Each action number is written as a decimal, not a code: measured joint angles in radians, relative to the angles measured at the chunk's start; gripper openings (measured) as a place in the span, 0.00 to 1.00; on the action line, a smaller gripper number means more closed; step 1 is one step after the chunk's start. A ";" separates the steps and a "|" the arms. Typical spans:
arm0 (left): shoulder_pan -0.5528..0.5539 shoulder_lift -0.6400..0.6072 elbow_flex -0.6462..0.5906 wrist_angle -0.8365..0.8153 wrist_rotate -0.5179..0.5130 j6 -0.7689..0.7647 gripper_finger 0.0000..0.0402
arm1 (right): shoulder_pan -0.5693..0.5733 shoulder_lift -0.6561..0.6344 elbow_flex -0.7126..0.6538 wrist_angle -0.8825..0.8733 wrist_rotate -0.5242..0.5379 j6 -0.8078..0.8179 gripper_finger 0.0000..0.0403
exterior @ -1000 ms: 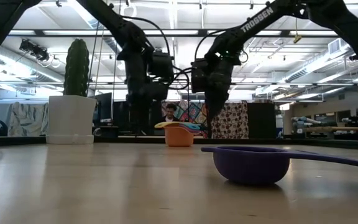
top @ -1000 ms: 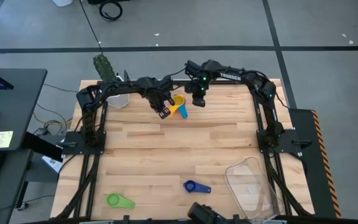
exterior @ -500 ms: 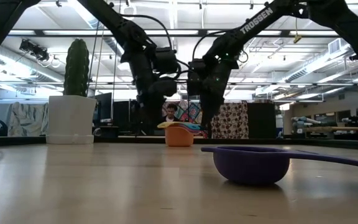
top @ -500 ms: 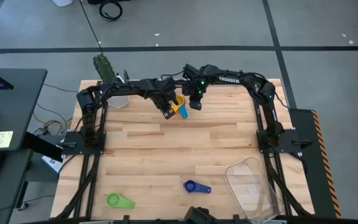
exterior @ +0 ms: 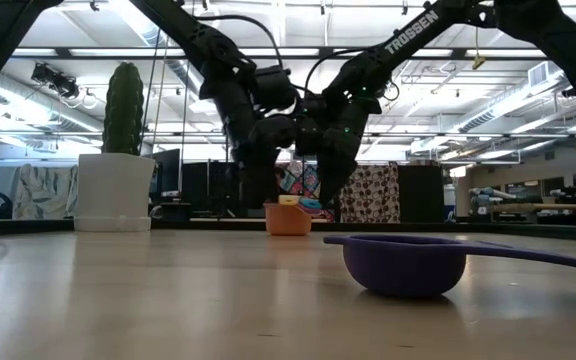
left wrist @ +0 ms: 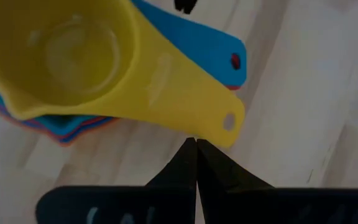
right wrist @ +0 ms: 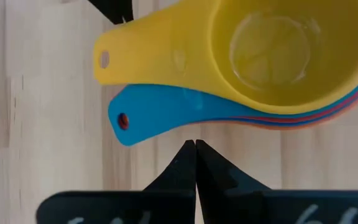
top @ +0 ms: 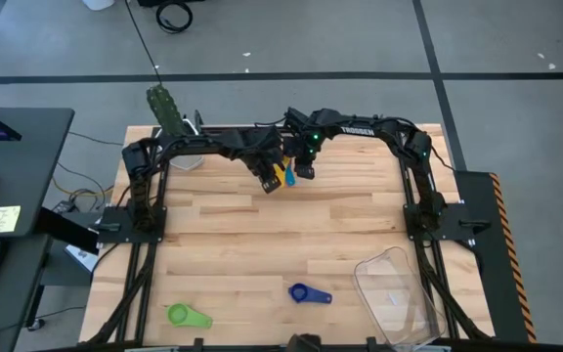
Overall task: Nest measuring cups in basket
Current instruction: Stack the yellow measuring cup on top of the blue measuring cup, then stack the green measuring cup on top of the yellow measuring cup
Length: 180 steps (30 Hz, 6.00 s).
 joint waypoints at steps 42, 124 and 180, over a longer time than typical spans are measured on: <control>-0.158 -0.242 -0.015 -0.423 0.167 -0.012 0.01 | 0.097 -0.131 0.003 -0.372 0.013 -0.211 0.01; -1.451 -0.085 -0.018 -0.388 -0.153 -1.798 0.28 | 0.423 -0.354 0.001 -0.542 -0.025 -0.057 0.02; -1.379 -0.022 -0.018 -0.436 -0.067 -1.603 0.24 | 0.345 -0.354 0.001 -0.541 -0.033 -0.004 0.02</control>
